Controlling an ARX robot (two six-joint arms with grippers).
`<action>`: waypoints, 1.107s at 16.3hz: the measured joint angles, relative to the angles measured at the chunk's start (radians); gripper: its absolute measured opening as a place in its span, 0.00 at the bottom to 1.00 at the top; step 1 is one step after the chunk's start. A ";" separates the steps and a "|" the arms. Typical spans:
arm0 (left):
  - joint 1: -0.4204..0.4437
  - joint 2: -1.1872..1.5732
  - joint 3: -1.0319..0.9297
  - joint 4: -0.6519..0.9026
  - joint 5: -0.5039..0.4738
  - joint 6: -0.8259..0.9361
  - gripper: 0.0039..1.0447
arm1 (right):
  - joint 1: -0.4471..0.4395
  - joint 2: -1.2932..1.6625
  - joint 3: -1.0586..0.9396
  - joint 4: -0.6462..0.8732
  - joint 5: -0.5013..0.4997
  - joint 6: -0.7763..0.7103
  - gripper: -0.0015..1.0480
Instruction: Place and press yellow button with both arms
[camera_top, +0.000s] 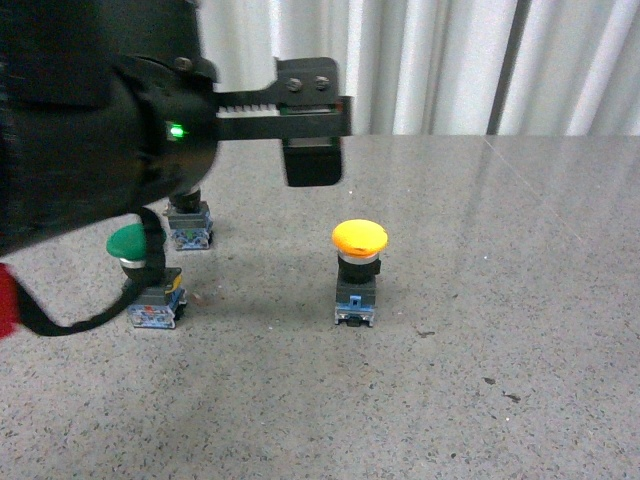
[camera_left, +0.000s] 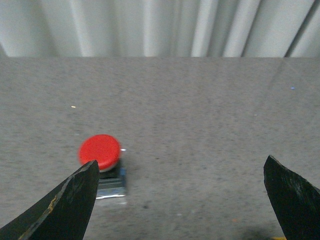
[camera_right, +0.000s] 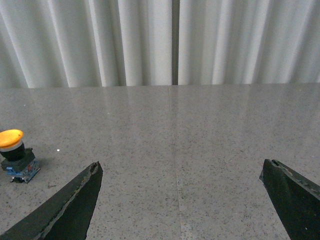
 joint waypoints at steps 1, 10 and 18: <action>0.024 -0.053 -0.037 0.002 -0.002 0.041 0.94 | 0.000 0.000 0.000 0.000 0.000 0.000 0.94; 0.320 -1.006 -0.363 -0.305 0.210 0.300 0.93 | 0.000 0.000 0.000 0.000 0.000 0.000 0.94; 0.543 -1.256 -0.590 -0.380 0.409 0.172 0.09 | 0.000 0.000 0.000 0.000 0.000 0.000 0.94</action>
